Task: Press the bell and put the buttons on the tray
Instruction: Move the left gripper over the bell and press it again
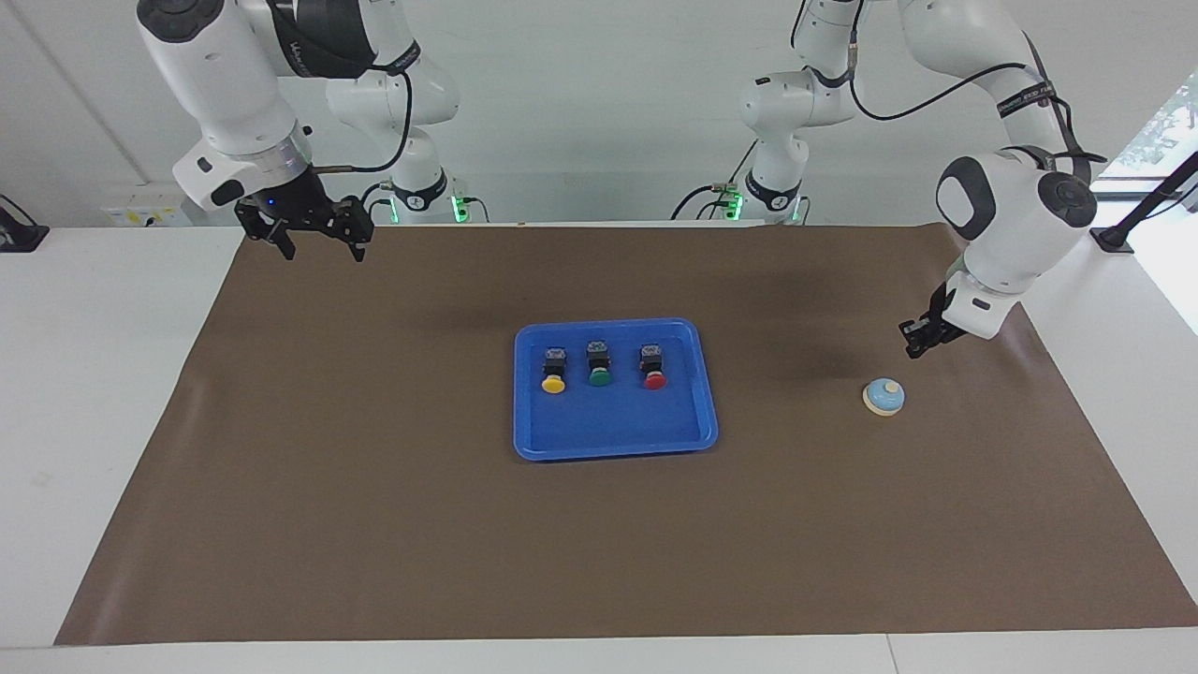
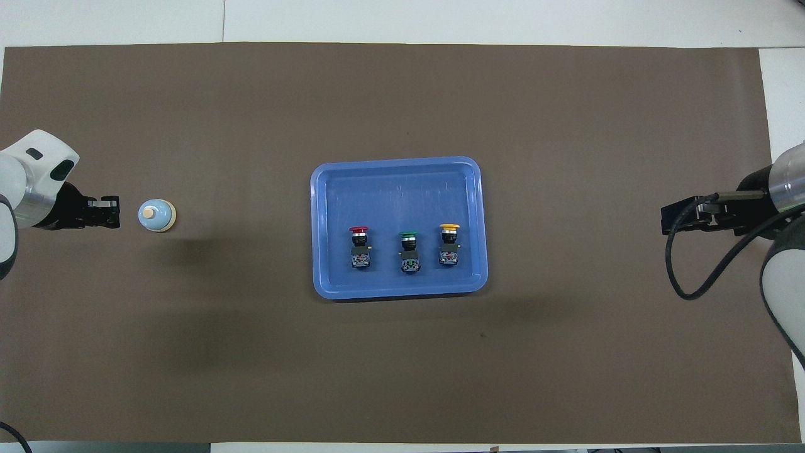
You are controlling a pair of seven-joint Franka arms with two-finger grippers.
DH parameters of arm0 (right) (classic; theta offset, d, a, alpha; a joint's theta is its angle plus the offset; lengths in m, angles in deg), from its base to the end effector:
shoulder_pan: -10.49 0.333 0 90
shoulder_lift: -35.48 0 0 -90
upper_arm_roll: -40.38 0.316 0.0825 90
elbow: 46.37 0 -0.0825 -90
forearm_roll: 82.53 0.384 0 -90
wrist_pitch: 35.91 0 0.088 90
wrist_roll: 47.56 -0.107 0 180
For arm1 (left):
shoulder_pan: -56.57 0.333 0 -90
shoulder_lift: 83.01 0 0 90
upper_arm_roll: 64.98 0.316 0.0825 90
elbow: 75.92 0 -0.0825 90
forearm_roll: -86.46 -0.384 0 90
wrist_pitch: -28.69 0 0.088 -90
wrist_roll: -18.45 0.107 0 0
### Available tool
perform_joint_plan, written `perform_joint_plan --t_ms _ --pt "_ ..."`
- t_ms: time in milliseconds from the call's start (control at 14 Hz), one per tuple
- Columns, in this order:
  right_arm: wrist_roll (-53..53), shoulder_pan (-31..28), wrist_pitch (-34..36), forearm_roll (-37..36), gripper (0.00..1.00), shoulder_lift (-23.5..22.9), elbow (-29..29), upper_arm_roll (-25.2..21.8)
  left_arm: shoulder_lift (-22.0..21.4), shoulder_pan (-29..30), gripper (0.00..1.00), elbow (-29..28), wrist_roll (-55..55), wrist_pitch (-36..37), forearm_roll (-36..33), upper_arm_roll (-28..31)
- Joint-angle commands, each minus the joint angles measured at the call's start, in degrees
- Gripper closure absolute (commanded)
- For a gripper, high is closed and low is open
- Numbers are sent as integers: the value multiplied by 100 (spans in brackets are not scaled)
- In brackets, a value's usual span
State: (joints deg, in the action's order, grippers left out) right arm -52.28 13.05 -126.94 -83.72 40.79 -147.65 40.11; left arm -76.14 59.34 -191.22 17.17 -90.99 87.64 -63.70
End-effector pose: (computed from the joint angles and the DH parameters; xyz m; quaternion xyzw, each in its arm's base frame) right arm 0.5215 0.0186 0.5832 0.9988 -0.0205 -0.0424 0.0128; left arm 0.5706 0.0391 0.3915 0.9984 0.0517 -0.0215 0.0080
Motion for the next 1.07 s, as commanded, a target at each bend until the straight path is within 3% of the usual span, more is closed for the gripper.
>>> perform_joint_plan --t_ms 0,788,1002 --pt "-28 -98 -2 -40 0 110 -112 80 226 -102 100 8 5 -300 31 48" --pt "-28 -98 -2 -40 0 110 -112 80 807 -242 100 25 -13 -863 31 48" --pt "-28 -98 -2 -40 0 110 -112 80 851 -225 100 409 -4 -418 31 65"
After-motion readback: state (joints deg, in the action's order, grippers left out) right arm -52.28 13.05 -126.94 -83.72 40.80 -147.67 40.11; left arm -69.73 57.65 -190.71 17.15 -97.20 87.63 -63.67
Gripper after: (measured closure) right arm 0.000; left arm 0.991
